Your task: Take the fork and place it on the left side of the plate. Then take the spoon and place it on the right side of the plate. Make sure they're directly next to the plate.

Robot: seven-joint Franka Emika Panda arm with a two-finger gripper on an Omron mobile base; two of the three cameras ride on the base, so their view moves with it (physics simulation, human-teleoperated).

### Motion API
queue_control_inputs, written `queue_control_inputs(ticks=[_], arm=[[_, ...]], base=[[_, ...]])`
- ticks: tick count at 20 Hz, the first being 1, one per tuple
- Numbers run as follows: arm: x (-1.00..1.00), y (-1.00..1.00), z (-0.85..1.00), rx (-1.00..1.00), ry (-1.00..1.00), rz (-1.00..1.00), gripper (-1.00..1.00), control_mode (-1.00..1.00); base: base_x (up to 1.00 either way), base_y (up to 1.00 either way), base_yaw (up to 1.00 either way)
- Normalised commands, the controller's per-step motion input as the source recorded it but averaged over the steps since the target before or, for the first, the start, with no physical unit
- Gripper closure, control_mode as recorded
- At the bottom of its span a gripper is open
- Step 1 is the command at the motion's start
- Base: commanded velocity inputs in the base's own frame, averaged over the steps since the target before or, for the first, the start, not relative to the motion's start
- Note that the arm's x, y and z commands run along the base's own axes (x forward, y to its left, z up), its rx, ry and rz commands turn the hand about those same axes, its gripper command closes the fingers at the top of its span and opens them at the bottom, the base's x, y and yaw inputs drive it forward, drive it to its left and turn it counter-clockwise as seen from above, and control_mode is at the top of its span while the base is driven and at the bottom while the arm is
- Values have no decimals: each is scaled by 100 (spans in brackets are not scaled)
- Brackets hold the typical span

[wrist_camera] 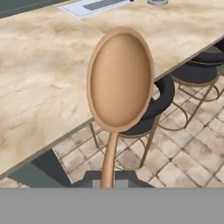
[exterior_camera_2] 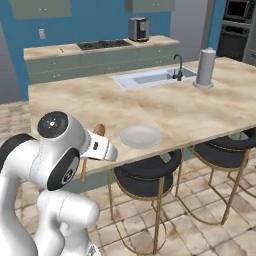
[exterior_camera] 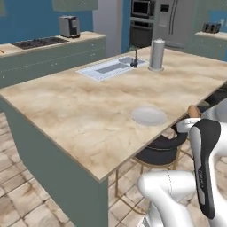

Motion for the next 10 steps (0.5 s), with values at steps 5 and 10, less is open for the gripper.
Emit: queue_control_inputs(ticks=[5,10], arm=[[0,0,0,0,0,0,100,100],[0,0,0,0,0,0,100,100]], base=[[38,-60,33],[10,-49,34]])
